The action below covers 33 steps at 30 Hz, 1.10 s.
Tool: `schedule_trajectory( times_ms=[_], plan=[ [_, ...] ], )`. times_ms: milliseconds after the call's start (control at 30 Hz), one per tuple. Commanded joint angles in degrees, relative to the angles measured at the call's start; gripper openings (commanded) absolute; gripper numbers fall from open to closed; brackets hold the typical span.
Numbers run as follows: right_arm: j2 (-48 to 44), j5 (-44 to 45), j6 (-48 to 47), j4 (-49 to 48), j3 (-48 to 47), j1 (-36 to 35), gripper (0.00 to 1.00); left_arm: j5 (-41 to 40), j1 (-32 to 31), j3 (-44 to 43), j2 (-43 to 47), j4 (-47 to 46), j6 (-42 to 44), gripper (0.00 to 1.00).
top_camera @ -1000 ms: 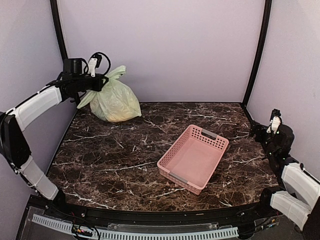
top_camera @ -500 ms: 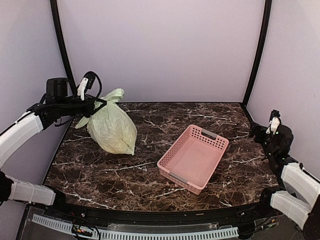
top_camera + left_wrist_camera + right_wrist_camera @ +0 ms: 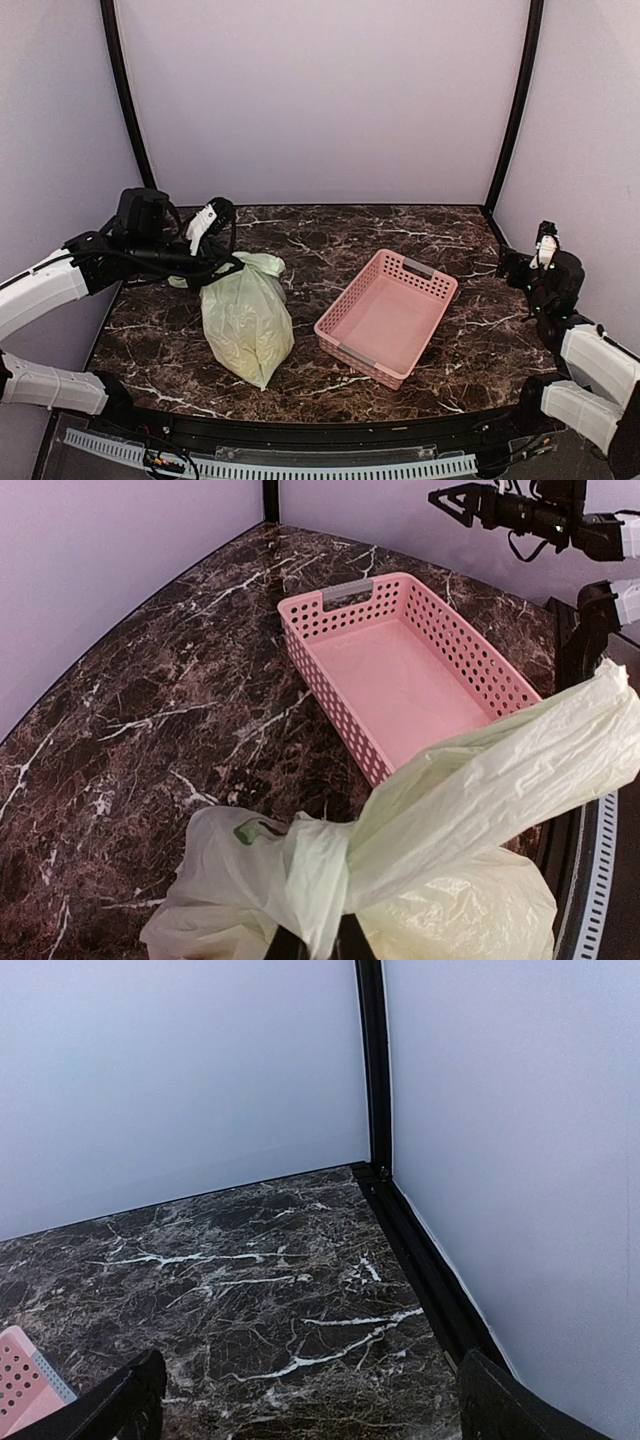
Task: Untie the knot of the plastic bag and take out the fruit
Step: Place the takeout bag at the corner of the board.
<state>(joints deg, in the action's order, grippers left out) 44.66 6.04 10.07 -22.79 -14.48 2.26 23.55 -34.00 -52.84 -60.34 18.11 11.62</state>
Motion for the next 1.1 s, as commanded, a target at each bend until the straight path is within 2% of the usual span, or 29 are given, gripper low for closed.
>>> schedule_trajectory(
  times_ms=[0, 100, 267, 400, 467, 500, 533, 567, 700, 867, 1067],
  plan=[
    [-0.22, 0.61, -0.92, -2.75, 1.22, 0.15, 0.99, -7.26, -6.5, 3.04, -0.13, -2.76, 2.27, 0.01],
    [0.15, 0.51, -0.87, -2.88, 1.22, 0.13, 0.99, -8.45, -8.3, 4.46, -1.09, -6.66, 1.39, 0.01],
    [1.03, 0.8, -1.01, -2.83, 0.95, 0.13, 0.99, -12.02, -8.62, 7.35, -3.25, -10.83, -1.51, 0.09],
    [1.13, 0.81, -1.0, -2.89, 0.86, 0.16, 0.99, -8.3, -8.63, 6.46, -5.08, -10.06, -3.32, 0.18],
    [0.78, 0.68, -1.01, -2.79, 0.86, 0.14, 0.99, -7.11, -8.58, 5.84, -5.12, -9.14, -4.96, 0.33],
    [0.7, 0.64, -1.01, -2.78, 0.86, 0.17, 0.99, -7.11, -8.61, 5.65, -4.59, -8.79, -5.3, 0.47],
    [0.57, 0.55, -0.94, -2.82, 0.86, 0.13, 0.99, -7.64, -8.62, 5.32, -4.21, -8.04, -6.06, 0.53],
    [0.5, 0.5, -0.85, -2.73, 0.74, 0.12, 0.99, -8.08, -8.63, 5.13, -3.06, -7.67, -6.47, 0.64],
    [0.57, -1.11, -0.33, -1.47, -0.48, 0.19, 0.99, -11.5, -8.58, 3.03, 0.88, -5.17, -10.27, 0.89],
    [0.79, -2.66, 1.61, 4.37, -4.79, 0.15, 0.99, -13.84, -8.27, -4.44, -0.12, 4.96, -14.02, 0.95],
    [1.81, -10.05, 5.96, 13.74, -11.11, -0.01, 0.99, -4.47, -2.34, -8.24, -4.28, 10.66, -18.95, 0.95]
  ],
)
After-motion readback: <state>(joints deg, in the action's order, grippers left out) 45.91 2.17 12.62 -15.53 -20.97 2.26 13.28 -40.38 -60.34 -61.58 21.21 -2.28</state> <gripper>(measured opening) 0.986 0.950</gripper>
